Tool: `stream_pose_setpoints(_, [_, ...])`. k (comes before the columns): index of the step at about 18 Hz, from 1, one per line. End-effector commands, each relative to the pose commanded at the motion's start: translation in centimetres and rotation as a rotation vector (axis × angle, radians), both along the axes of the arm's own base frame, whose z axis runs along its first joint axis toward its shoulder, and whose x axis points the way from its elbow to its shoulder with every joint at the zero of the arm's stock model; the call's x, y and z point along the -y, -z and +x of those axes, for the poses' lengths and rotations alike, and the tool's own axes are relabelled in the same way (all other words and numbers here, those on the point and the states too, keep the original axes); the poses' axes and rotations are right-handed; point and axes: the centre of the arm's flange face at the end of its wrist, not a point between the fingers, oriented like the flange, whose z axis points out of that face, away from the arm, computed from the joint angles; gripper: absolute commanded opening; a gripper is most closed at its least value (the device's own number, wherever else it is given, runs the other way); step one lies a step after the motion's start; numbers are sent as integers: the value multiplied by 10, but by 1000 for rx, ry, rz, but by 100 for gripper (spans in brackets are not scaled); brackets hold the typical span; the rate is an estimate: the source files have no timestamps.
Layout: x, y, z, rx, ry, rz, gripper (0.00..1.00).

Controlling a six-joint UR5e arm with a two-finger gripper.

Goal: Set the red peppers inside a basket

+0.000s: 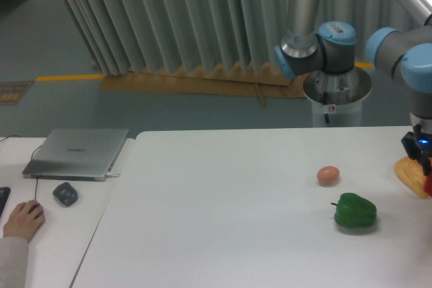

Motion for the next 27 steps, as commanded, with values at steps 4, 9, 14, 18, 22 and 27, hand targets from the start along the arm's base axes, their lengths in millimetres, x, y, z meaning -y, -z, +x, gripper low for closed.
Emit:
stream_pose_setpoints(4, [14,3,-30,-28,14,9,27])
stream_pose_setpoints(9, [32,21,-64,-24,5,0,28])
stream_pose_setpoints(14, [36,39,-82,-8,-12,-9,30])
stream_pose_setpoints(18, [37,48,-91,-22,-2,-5,31])
stream_pose_setpoints(22, [38,55,-94,-17,-5,-7,37])
stream_pose_setpoints(27, [37,61,-94,-19,-5,-9,100])
